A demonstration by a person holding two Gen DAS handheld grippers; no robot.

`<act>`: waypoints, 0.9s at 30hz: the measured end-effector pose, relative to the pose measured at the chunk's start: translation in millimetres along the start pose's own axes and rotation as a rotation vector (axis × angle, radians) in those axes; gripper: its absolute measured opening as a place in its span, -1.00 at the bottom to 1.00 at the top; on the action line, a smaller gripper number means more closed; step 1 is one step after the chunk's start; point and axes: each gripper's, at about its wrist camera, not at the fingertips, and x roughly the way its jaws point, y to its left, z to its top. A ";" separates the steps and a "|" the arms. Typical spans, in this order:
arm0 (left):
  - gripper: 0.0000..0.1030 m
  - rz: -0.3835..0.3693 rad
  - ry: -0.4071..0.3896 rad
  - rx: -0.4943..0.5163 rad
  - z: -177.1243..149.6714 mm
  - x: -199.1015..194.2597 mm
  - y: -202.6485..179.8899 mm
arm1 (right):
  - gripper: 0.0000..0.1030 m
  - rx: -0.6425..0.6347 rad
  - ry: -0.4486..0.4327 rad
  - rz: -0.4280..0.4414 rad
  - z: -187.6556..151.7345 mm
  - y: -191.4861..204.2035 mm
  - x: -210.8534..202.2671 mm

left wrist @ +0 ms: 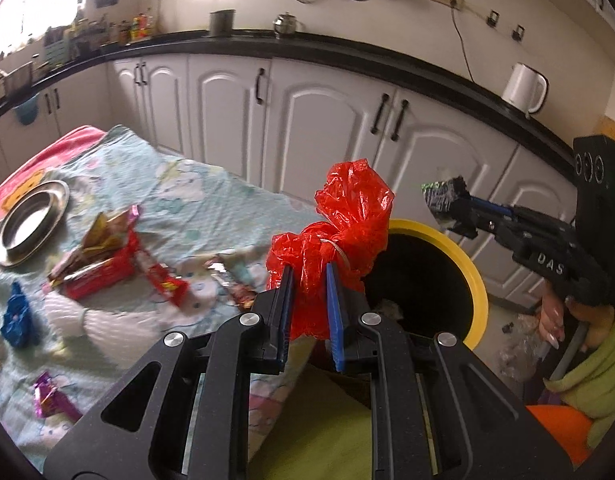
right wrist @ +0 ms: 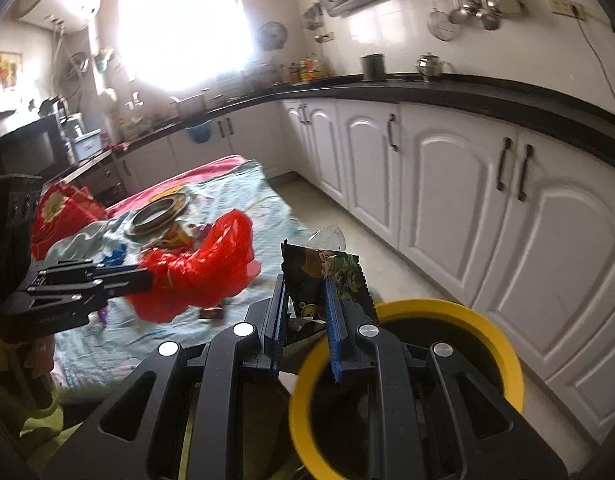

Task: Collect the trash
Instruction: 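Carry the red bag and snack wrapper over the yellow bin with both tools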

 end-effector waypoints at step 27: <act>-0.79 -0.084 0.197 0.217 -24.7 88.7 -95.2 | -0.66 0.209 0.062 -0.104 -40.7 -102.8 -7.3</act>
